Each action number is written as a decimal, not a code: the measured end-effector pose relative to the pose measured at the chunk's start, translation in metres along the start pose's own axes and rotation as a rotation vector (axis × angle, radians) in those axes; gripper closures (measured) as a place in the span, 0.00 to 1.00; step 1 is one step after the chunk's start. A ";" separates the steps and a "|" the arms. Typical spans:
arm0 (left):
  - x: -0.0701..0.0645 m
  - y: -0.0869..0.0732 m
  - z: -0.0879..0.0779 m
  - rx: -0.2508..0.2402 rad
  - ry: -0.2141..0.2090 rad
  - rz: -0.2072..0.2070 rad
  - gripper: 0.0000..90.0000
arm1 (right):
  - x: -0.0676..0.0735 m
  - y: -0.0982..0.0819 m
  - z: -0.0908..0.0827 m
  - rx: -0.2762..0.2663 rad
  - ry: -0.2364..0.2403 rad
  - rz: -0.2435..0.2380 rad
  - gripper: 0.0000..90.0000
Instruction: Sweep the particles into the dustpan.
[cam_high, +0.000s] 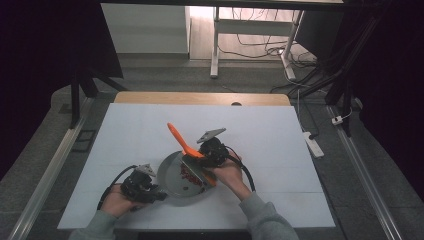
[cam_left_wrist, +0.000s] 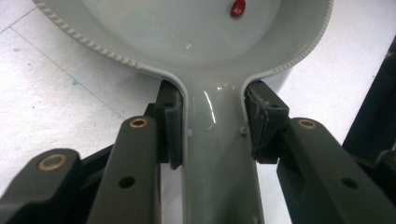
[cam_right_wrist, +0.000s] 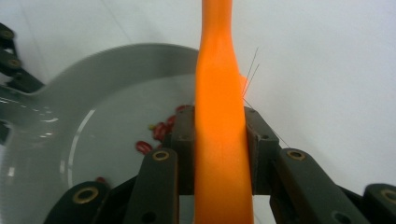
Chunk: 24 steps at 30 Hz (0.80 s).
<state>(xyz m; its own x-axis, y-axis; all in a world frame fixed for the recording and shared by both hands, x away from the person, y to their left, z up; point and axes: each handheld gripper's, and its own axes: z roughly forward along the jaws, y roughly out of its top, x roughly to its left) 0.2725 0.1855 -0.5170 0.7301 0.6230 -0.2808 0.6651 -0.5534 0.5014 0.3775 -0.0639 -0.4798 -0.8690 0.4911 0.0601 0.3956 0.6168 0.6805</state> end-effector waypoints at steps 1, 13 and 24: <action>0.000 0.000 0.000 0.000 0.000 0.001 0.68 | 0.002 0.001 0.001 -0.003 0.010 -0.006 0.79; 0.000 0.000 0.000 0.000 0.001 0.000 0.68 | 0.016 0.009 -0.005 -0.047 0.082 -0.036 0.79; 0.000 0.000 0.000 -0.001 0.001 0.001 0.68 | 0.001 0.006 -0.020 -0.054 0.033 -0.014 0.79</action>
<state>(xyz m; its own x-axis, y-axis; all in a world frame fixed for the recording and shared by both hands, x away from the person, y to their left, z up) 0.2725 0.1856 -0.5166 0.7305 0.6232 -0.2791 0.6642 -0.5537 0.5022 0.3730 -0.0716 -0.4611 -0.8841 0.4616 0.0733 0.3671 0.5888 0.7201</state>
